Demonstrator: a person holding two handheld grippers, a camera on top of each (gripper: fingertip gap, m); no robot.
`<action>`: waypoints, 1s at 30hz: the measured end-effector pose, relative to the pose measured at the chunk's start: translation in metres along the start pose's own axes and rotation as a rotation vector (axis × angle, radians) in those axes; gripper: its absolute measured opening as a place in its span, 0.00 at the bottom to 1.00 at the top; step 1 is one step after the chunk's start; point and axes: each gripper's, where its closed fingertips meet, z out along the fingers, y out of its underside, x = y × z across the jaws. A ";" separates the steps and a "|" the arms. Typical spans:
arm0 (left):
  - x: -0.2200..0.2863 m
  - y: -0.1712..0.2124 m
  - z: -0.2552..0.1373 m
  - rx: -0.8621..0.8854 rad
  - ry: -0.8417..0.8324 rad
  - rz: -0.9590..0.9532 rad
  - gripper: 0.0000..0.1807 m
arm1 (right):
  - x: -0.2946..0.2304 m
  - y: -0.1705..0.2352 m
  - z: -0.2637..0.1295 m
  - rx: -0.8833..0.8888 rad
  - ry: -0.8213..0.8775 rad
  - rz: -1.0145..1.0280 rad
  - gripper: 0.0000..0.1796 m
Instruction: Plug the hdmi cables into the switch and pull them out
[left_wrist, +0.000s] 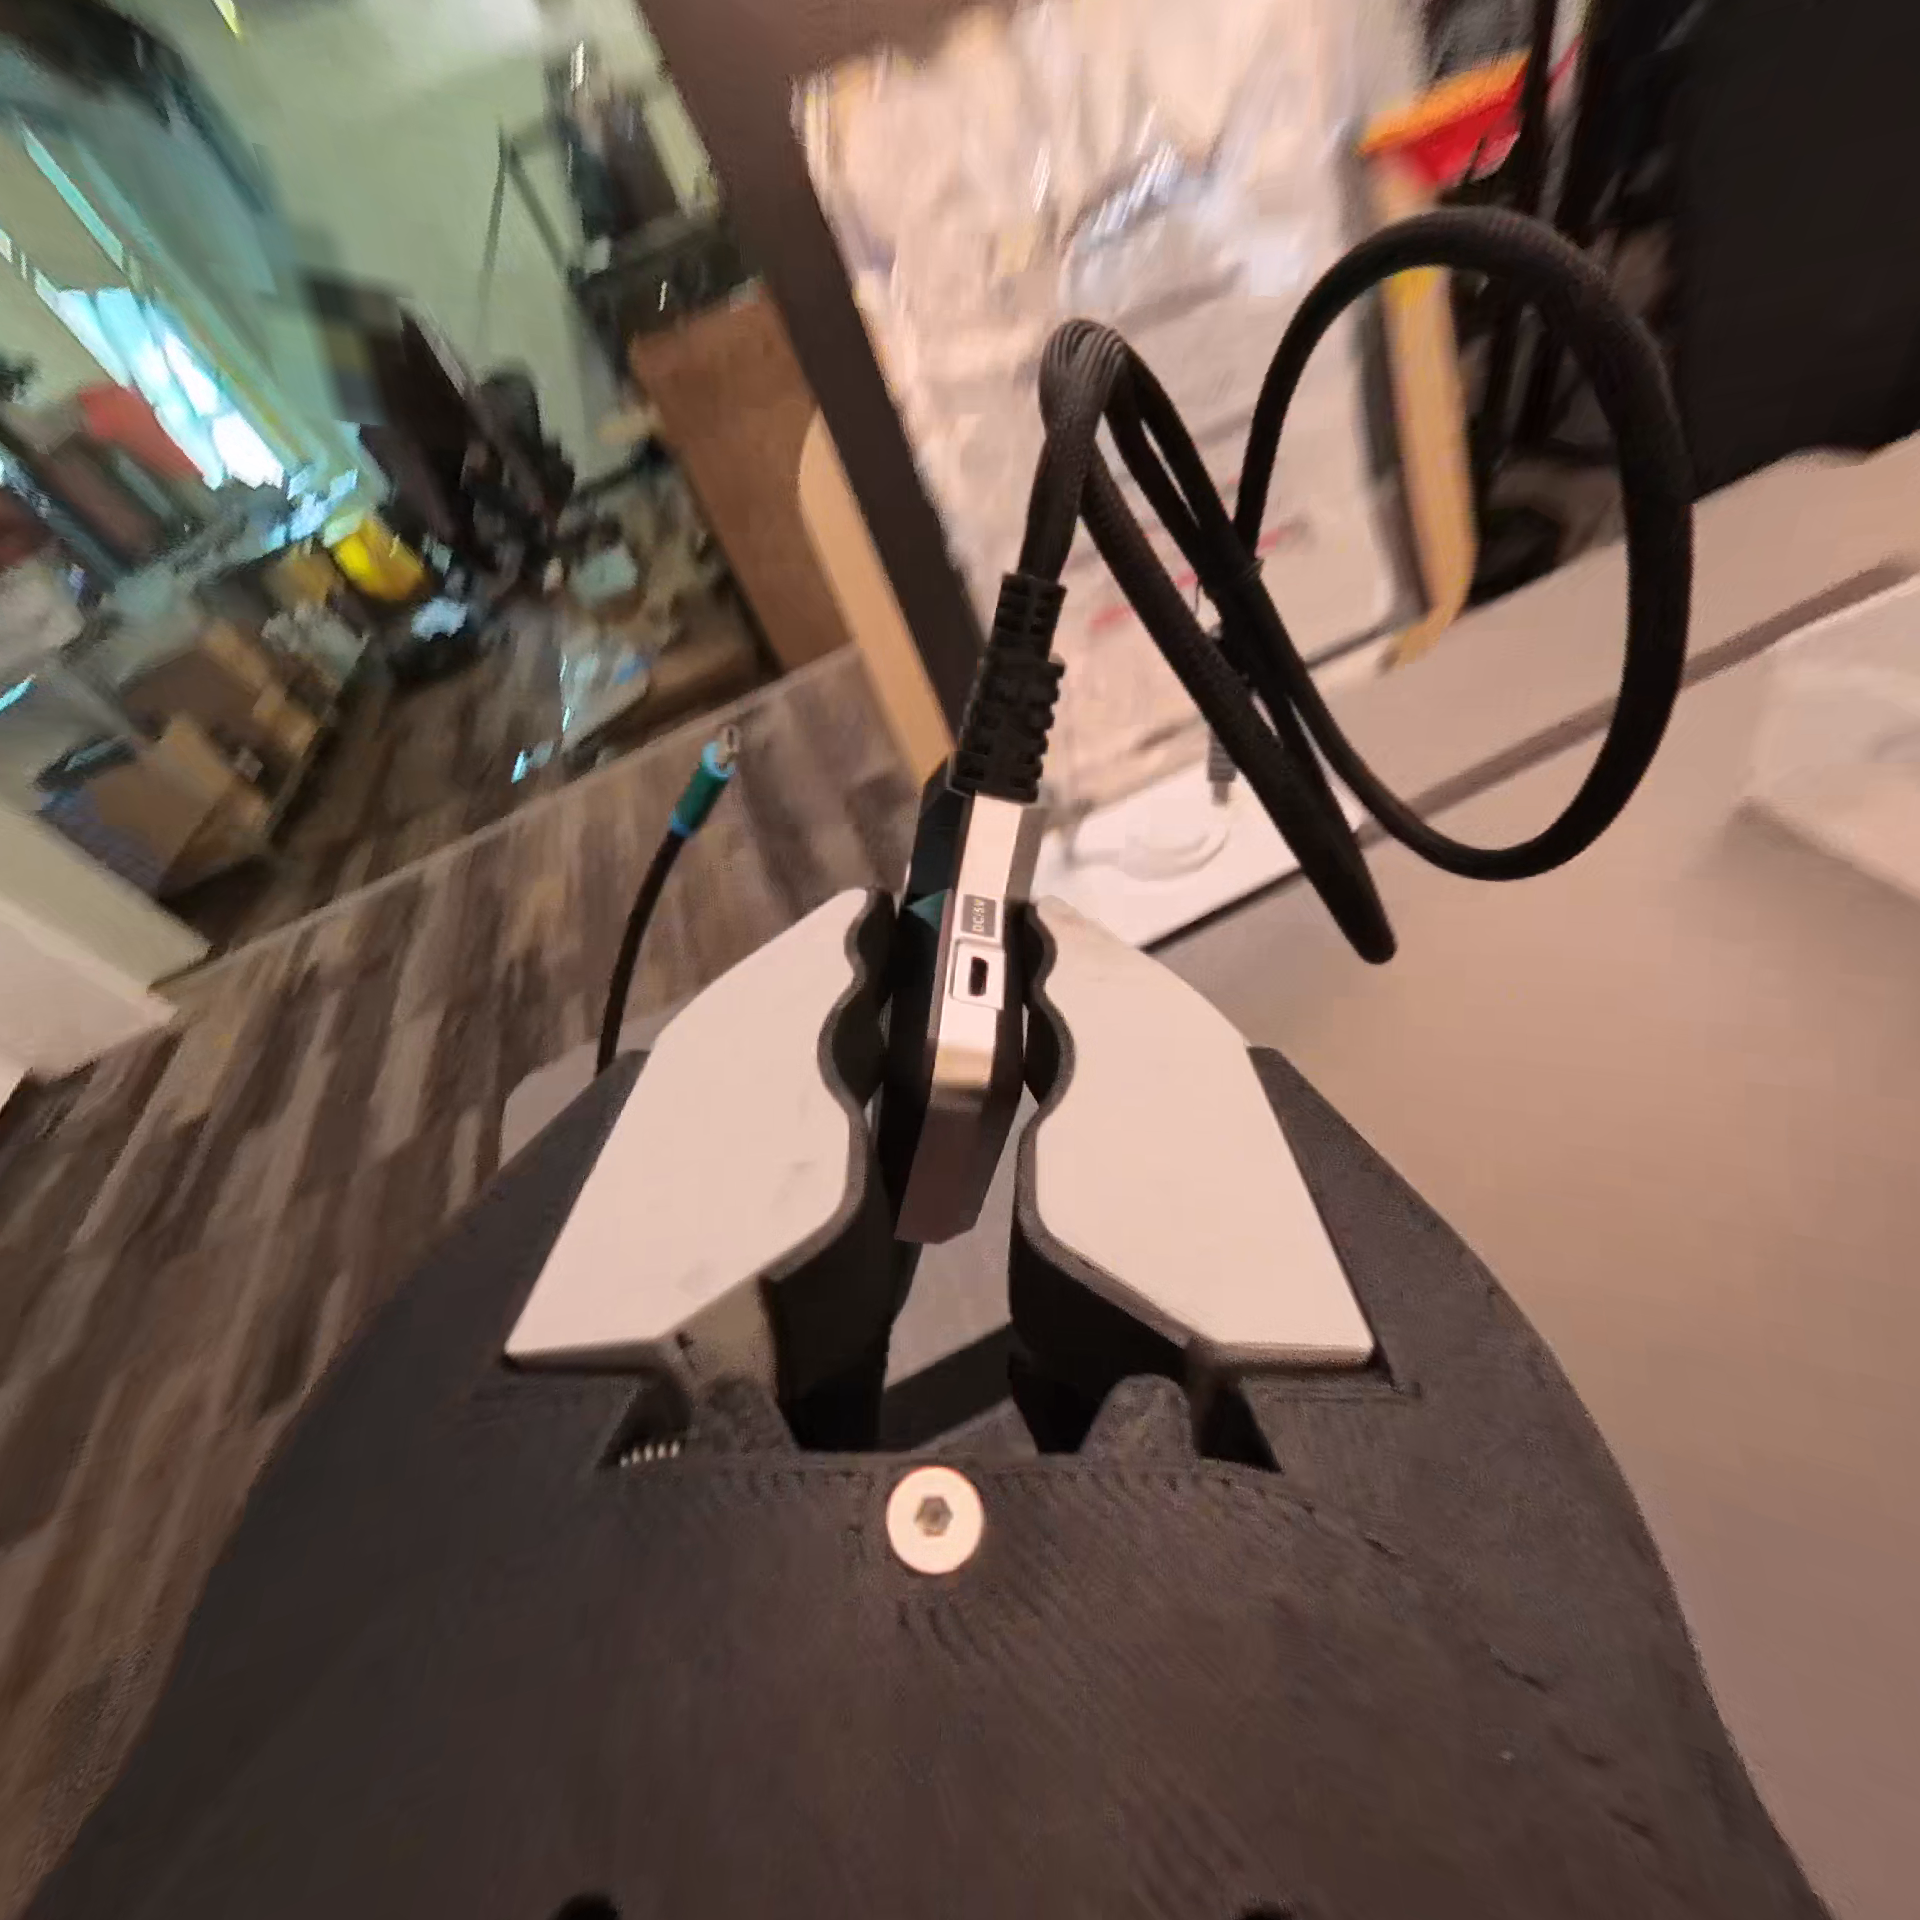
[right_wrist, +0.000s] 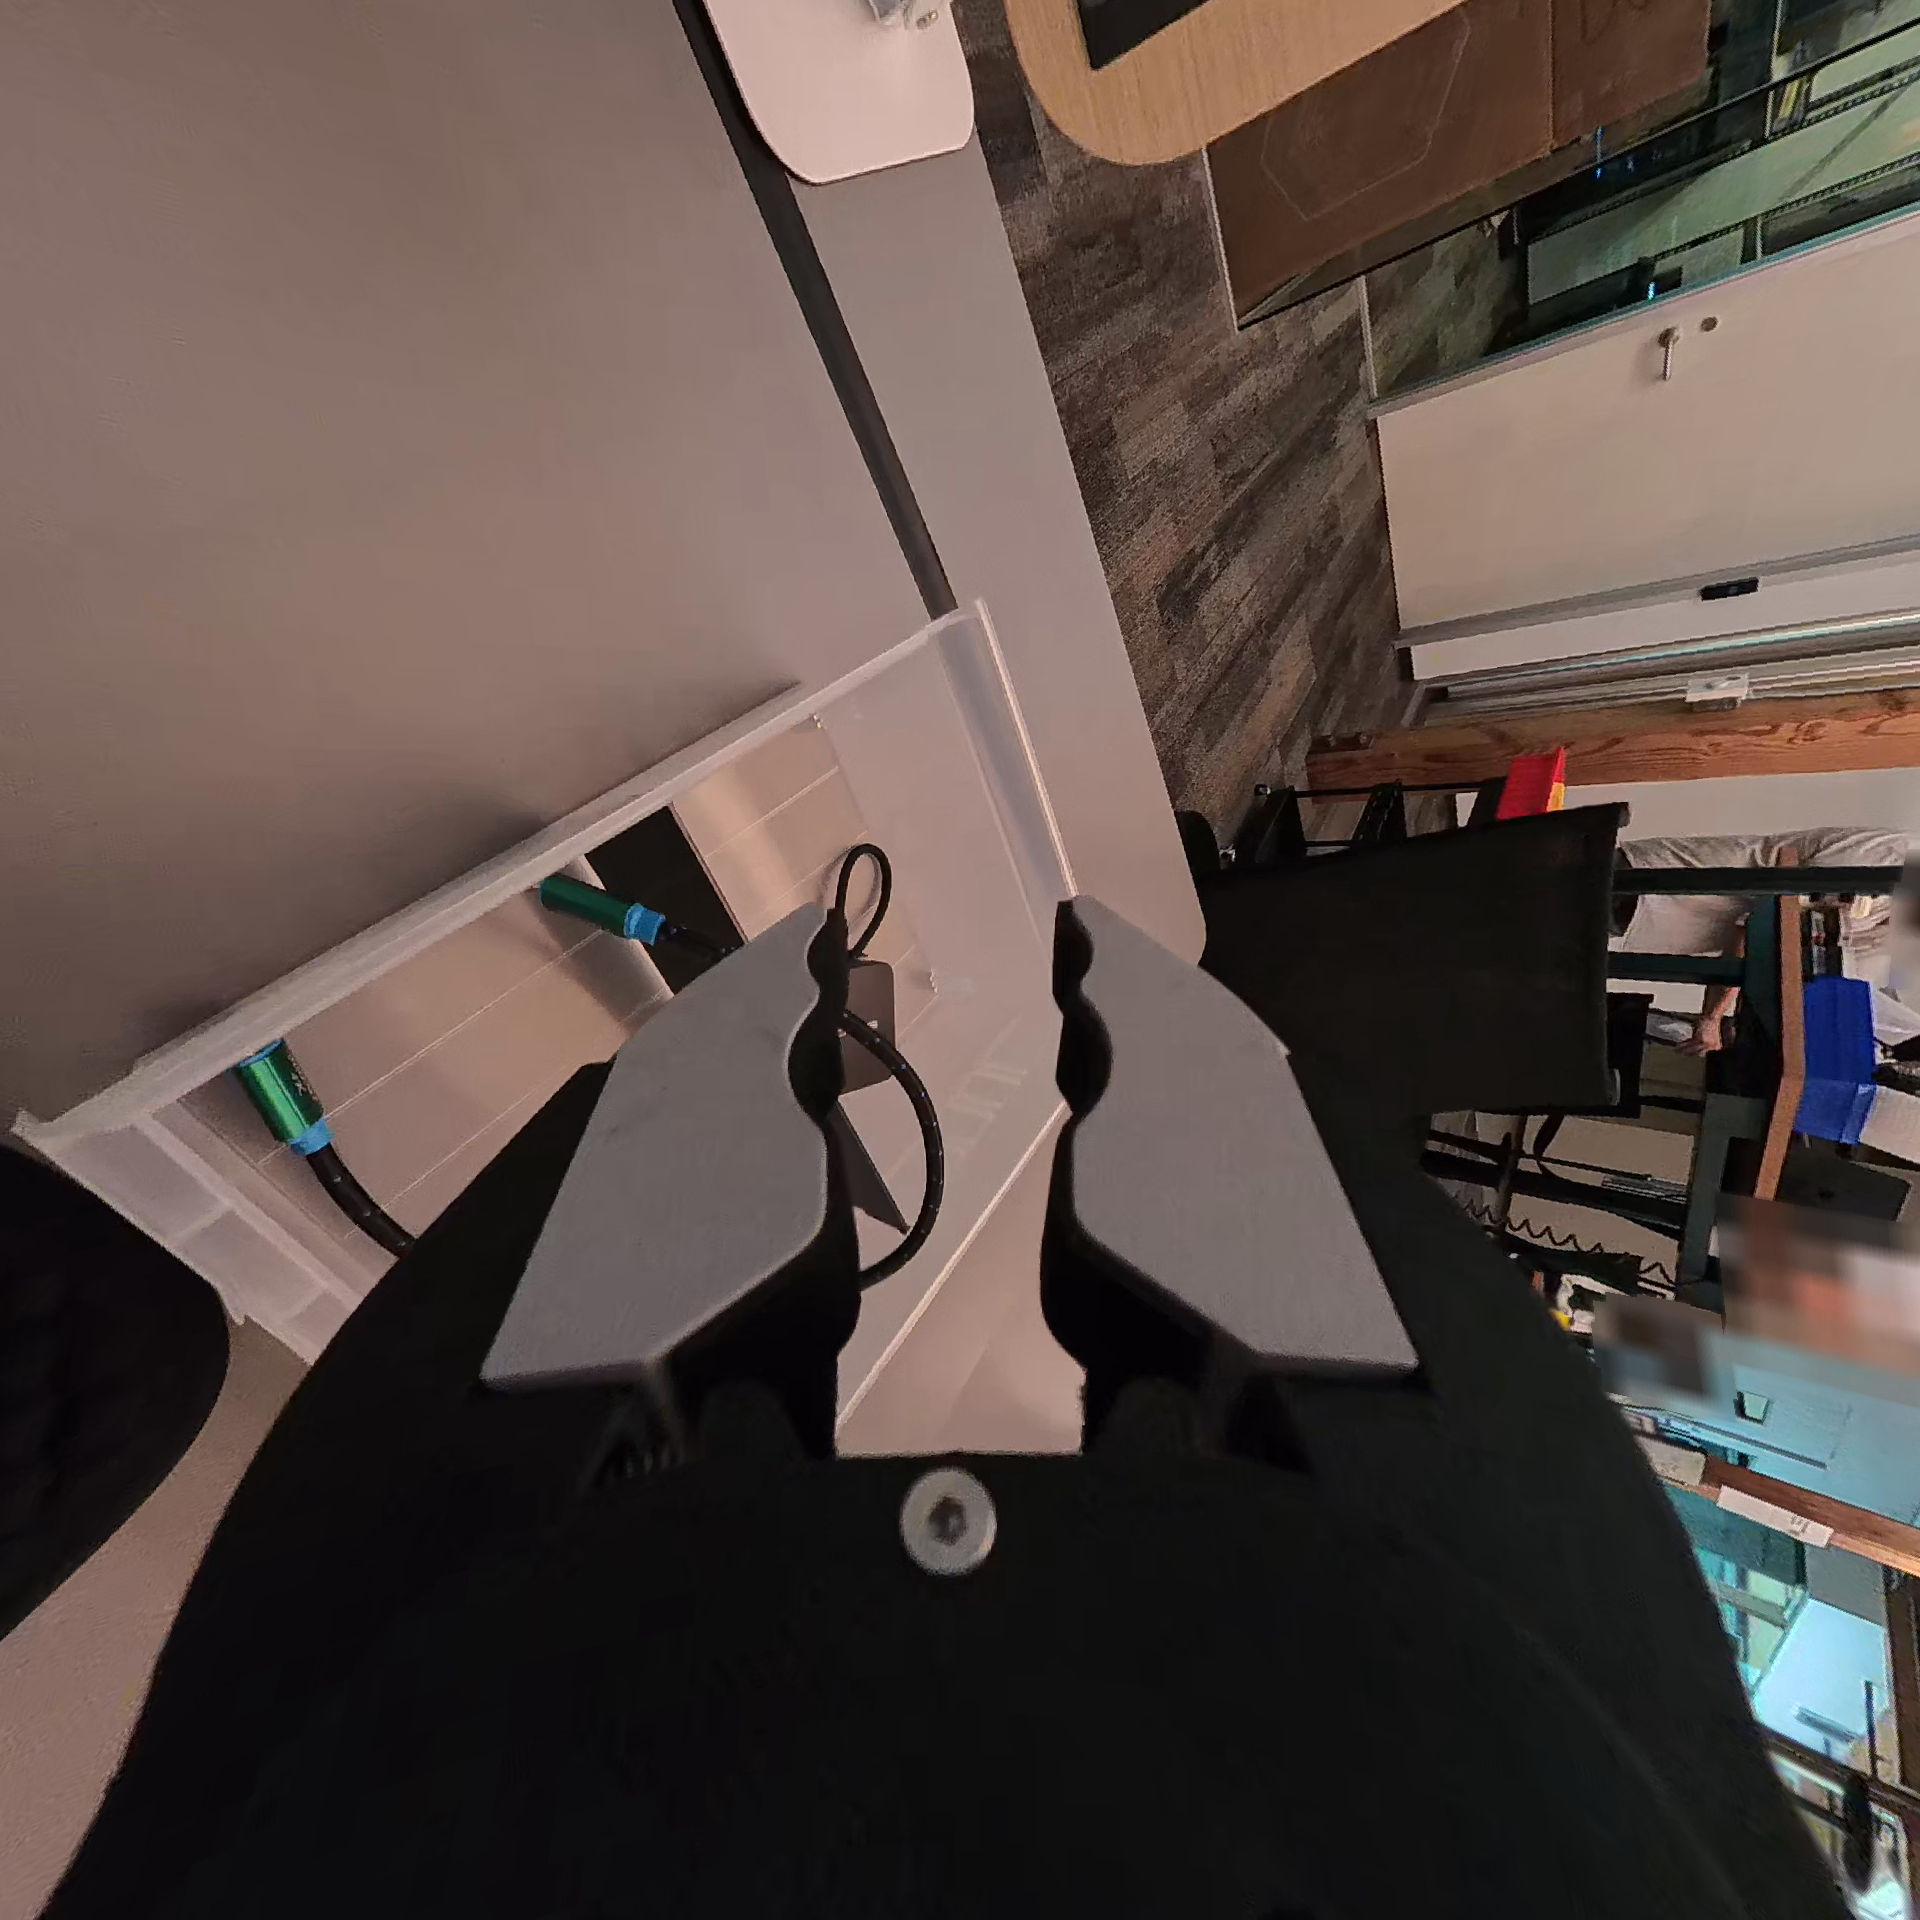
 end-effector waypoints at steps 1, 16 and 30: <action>0.005 -0.012 -0.006 0.067 0.018 -0.007 0.12 | -0.001 -0.001 0.001 0.001 -0.001 -0.005 0.22; 0.106 -0.095 -0.091 0.532 0.596 -0.166 0.11 | -0.013 -0.023 0.010 0.029 -0.032 -0.072 0.22; 0.183 -0.046 0.027 0.135 1.167 -0.721 0.11 | -0.036 -0.136 -0.038 0.755 -0.187 -0.072 0.13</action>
